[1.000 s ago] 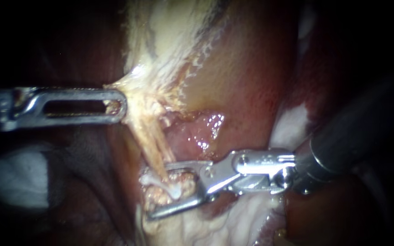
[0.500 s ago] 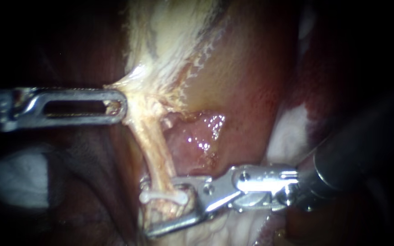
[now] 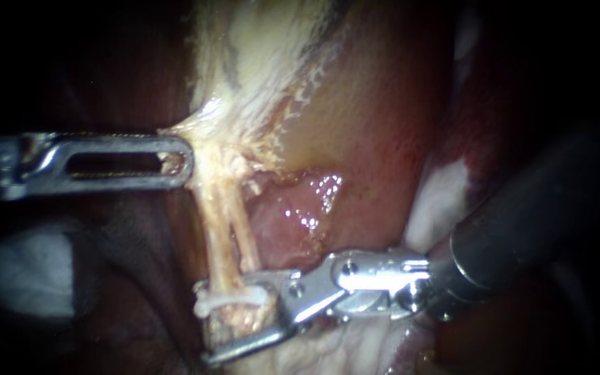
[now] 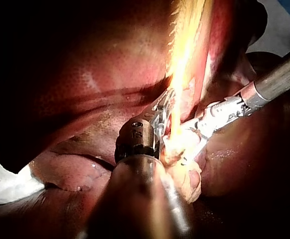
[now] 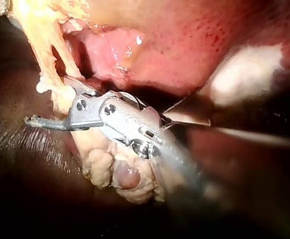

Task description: Going back first clip left tube

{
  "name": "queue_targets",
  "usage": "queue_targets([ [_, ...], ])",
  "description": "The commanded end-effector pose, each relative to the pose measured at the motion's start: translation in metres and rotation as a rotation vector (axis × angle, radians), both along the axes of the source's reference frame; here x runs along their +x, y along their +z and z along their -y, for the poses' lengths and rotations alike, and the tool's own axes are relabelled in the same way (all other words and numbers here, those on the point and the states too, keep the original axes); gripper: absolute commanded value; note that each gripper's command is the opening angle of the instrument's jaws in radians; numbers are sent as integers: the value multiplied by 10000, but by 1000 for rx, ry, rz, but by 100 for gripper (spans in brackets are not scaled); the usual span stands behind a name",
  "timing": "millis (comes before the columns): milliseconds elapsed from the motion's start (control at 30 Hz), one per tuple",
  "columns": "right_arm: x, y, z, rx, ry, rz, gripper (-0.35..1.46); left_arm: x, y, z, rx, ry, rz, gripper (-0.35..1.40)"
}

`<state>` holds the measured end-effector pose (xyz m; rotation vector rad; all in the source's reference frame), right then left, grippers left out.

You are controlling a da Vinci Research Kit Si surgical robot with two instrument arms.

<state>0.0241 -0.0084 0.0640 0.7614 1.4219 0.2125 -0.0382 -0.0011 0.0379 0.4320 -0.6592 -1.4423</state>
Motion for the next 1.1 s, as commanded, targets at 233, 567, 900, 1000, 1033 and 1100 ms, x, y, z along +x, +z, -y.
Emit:
queue_targets([
  [233,24,6,-2,0,-5,-27,60,-1,0,0,0,0,-1,-35],
  [567,22,37,-21,-28,52,11,60,0,0,1,0,0,-1,-35],
  [900,-1,39,-34,-48,81,29,60,1,0,1,0,0,-1,-35],
  [1000,-7,34,-40,-43,81,30,60,1,0,1,0,0,-1,-35],
  [1033,-9,33,-41,-42,81,29,60,1,0,1,0,0,-1,-35],
  [1100,-11,32,-39,26,80,47,60,1,0,1,0,0,-1,-35],
])
